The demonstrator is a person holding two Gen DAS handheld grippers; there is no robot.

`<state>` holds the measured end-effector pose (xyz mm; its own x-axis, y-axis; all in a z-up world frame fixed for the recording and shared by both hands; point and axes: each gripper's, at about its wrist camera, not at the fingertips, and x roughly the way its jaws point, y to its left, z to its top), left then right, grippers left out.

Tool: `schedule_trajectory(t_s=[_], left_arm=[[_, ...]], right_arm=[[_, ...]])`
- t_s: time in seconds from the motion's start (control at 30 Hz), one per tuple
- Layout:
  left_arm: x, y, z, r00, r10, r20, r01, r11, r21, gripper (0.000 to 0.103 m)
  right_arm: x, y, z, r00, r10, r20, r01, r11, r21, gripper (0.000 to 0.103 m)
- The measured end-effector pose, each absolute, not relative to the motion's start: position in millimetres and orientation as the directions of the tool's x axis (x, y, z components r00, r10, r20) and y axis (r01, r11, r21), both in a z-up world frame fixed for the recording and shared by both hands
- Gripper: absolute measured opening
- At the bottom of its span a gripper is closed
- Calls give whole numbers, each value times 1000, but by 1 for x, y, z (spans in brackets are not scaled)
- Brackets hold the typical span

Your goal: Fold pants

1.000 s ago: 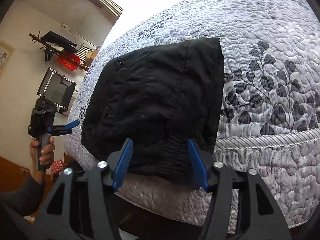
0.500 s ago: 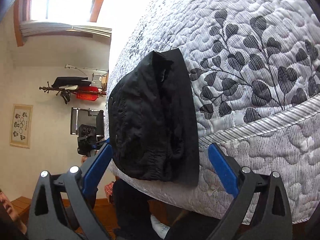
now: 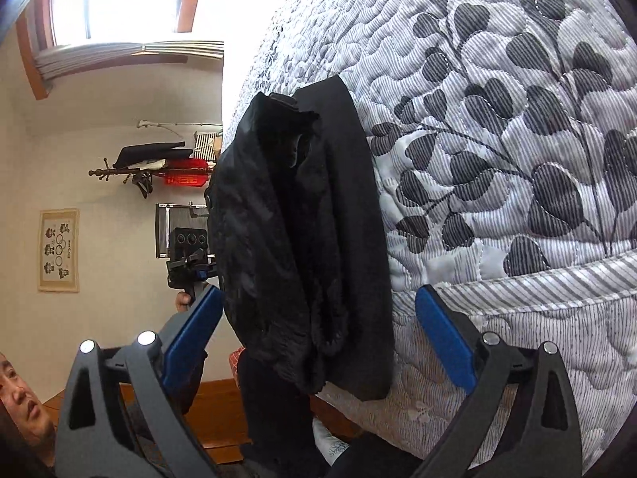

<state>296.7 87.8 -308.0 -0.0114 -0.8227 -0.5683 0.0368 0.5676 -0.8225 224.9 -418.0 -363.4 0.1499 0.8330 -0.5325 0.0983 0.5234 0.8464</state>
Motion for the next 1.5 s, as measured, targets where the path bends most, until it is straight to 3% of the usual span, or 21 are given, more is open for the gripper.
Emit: schedule_trajectory(t_s=[0.57,0.87,0.93,1.0,1.07,1.13,1.2,1.27,1.5], left_arm=[[303,62,-315,-112,-826,-553,36,553,-833,99],[300,53,-316,-138,-796,-589,62,587,-807,99],[298,50,-314,-131,-781,-610,77,606,-792,96],[298,50,-315,-136,-785,-605,73,601,-796,83],[298,52,-315,-128,-780,-612,67,609,-790,78],[296,55,-315,-114,-779,-617,59,614,-787,72],[294,57,-315,-101,-778,-620,56,618,-784,59],[293,59,-313,-90,-785,-613,54,611,-790,52],[289,63,-311,-51,-797,-602,51,600,-799,43]], right_arm=[[239,-392,-374,73,855,-514,92,507,857,99],[246,-375,-379,40,853,-521,75,518,852,101],[248,-371,-381,39,853,-520,71,517,853,101],[249,-367,-381,41,850,-525,66,522,850,101],[248,-363,-380,42,841,-540,37,539,842,100],[244,-359,-376,51,832,-553,4,553,833,90],[242,-361,-375,63,841,-537,11,538,843,67],[240,-364,-373,76,846,-527,12,528,849,55],[233,-354,-358,100,839,-534,-11,538,843,42]])
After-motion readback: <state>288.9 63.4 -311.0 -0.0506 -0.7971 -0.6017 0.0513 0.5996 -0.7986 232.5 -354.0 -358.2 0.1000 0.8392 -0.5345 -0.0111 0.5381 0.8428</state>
